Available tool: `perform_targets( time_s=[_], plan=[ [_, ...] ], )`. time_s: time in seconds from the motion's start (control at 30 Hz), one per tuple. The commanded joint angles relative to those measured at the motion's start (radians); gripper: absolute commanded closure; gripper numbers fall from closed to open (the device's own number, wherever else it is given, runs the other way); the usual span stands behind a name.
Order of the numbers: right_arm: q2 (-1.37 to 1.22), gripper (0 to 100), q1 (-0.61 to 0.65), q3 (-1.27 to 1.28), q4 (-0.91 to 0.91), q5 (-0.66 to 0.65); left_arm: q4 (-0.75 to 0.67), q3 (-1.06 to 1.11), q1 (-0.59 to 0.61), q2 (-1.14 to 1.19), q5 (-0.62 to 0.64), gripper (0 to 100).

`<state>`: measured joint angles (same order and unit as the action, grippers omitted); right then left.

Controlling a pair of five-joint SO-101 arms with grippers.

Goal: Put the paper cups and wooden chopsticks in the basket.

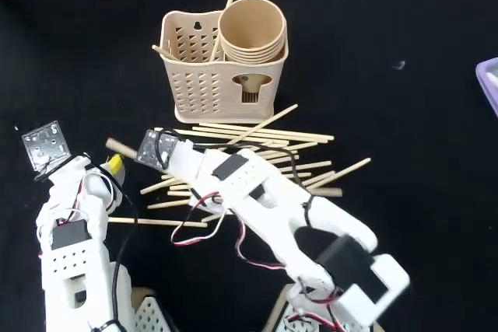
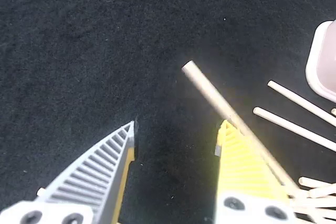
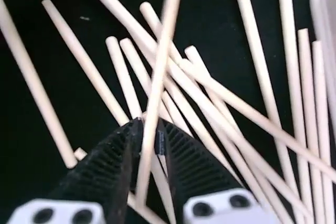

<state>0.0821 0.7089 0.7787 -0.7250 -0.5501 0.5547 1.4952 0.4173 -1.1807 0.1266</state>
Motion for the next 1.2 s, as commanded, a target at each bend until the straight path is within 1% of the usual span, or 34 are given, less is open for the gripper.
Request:
perform_targets(
  time_s=[0.0,0.17,0.27,0.4,0.5,0.63,0.7,0.8,0.87,1.07,1.17],
  plan=[
    [0.114,98.7,-0.014,0.051,-0.014,-0.011,-0.020,-0.027,0.002,-0.012,-0.002,75],
    [0.249,98.7,-0.038,0.136,-0.032,-0.015,-0.020,-0.027,0.002,-0.012,-0.002,75],
    [0.283,98.8,-0.078,0.154,-0.086,-0.087,-0.020,-0.027,0.002,-0.012,-0.002,75],
    [0.262,98.8,-0.094,0.160,-0.155,-0.176,-0.020,-0.025,0.004,-0.012,-0.002,75],
    [0.232,98.7,-0.092,0.170,-0.163,-0.235,-0.020,-0.025,0.004,-0.012,-0.002,75],
    [0.200,97.9,-0.094,0.163,-0.169,-0.249,-0.020,-0.025,0.004,-0.012,-0.002,75],
    [0.193,93.3,-0.094,0.162,-0.169,-0.247,-0.020,-0.027,0.004,-0.012,-0.002,75],
    [0.189,82.7,-0.091,0.163,-0.167,-0.247,-0.020,-0.027,0.004,-0.012,-0.002,75],
    [0.189,79.6,-0.091,0.168,-0.164,-0.247,-0.020,-0.027,0.004,-0.012,-0.002,75],
    [0.188,85.6,-0.091,0.168,-0.161,-0.253,-0.020,-0.027,0.004,-0.012,-0.002,75],
    [0.188,92.6,-0.089,0.166,-0.158,-0.255,-0.020,-0.027,0.004,-0.012,-0.002,75]
  ],
)
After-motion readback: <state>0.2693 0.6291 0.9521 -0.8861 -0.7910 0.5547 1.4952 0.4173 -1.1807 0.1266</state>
